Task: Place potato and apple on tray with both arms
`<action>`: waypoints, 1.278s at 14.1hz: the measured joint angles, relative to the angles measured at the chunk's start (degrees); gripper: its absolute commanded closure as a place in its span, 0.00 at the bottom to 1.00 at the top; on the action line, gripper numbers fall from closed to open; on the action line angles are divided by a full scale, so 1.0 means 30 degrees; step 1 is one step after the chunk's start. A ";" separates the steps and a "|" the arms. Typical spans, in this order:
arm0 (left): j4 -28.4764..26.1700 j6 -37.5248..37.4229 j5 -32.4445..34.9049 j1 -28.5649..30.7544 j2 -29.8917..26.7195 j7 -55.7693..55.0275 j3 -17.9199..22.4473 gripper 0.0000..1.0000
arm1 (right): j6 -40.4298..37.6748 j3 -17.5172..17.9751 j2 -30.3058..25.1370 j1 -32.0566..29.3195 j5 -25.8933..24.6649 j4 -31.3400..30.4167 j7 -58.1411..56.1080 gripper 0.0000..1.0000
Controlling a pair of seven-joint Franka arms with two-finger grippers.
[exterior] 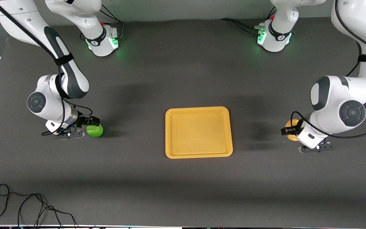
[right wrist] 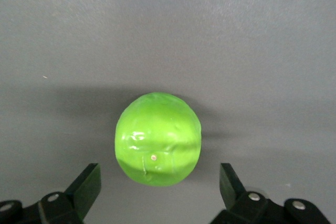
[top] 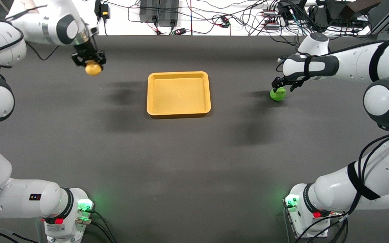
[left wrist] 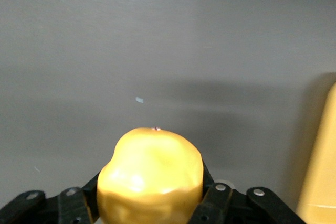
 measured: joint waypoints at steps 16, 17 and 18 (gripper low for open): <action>0.2711 0.3384 0.2006 -0.4250 0.6599 -0.9737 -0.3244 0.54 | 0.1359 -0.0073 0.2127 -0.0017 0.0000 0.0960 -0.0003 0.04; 0.2735 0.3384 0.2022 -0.4380 0.6652 -0.9787 -0.3248 0.53 | 0.1356 -0.0079 0.2180 -0.0047 0.0000 0.0960 -0.0003 0.06; 0.2749 0.3384 0.2023 -0.4540 0.6681 -0.9813 -0.3249 0.51 | 0.1351 -0.0080 0.2211 -0.0074 0.0000 0.0960 -0.0003 0.14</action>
